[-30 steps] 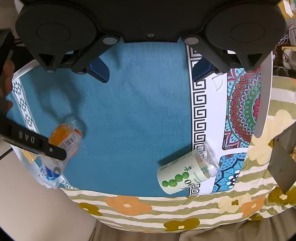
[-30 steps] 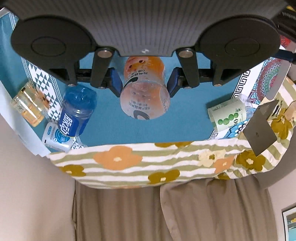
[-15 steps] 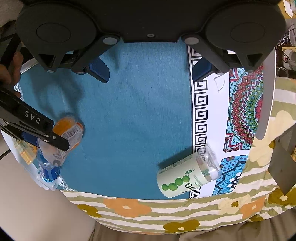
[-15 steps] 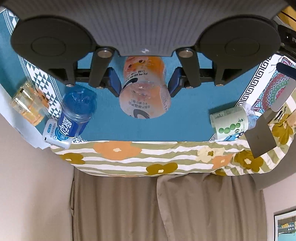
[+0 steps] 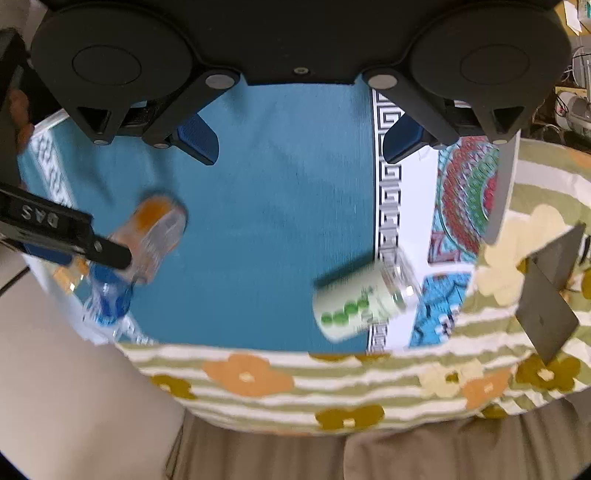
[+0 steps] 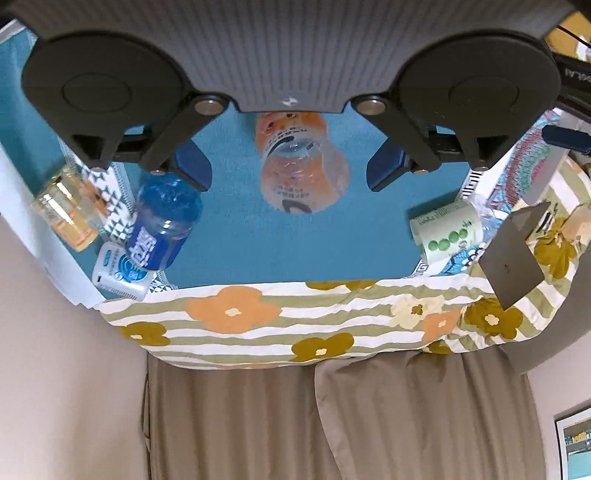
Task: Flip cup upright
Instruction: 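Open the right tool and withdraw it from the upright cup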
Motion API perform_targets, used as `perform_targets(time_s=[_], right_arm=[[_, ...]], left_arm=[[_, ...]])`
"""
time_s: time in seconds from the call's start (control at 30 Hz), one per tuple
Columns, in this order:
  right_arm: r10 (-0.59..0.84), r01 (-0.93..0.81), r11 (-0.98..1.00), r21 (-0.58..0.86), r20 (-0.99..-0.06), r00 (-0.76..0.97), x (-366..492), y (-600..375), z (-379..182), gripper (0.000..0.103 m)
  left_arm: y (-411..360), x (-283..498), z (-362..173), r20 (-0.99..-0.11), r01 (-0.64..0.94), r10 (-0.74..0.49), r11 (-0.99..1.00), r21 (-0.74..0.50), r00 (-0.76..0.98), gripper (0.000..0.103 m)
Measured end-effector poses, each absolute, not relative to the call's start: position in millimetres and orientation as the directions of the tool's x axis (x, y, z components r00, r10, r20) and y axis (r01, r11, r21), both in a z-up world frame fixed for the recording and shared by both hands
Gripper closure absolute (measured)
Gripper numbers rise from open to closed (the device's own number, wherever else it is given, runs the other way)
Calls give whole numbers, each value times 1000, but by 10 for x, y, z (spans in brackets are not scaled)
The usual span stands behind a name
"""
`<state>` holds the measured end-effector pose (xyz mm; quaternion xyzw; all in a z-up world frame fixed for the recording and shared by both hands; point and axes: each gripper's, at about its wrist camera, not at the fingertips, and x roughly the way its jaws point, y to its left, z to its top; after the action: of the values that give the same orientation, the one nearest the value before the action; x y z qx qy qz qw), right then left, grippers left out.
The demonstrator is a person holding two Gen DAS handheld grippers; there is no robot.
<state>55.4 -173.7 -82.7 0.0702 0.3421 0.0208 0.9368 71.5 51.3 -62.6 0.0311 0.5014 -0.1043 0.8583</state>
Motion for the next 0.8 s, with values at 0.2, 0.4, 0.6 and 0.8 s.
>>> perform_targets(time_s=[0.2, 0.4, 0.6, 0.8], right_arm=[[94, 3, 990, 141, -677, 730, 402, -1961, -380, 0], [58, 20, 995, 99, -728, 683, 185, -2267, -49, 0], [12, 39, 998, 49, -761, 648, 14, -2495, 11, 0], [-6, 54, 998, 37, -772, 636, -107, -2589, -46, 0]], left_arm=[[362, 566, -252, -817, 165, -104, 986, -11, 568, 5], [195, 364, 17, -747, 124, -60, 992, 31, 662, 0], [65, 224, 102, -719, 114, -64, 993, 20, 692, 0], [-73, 89, 64, -713, 141, -65, 989, 47, 699, 0]])
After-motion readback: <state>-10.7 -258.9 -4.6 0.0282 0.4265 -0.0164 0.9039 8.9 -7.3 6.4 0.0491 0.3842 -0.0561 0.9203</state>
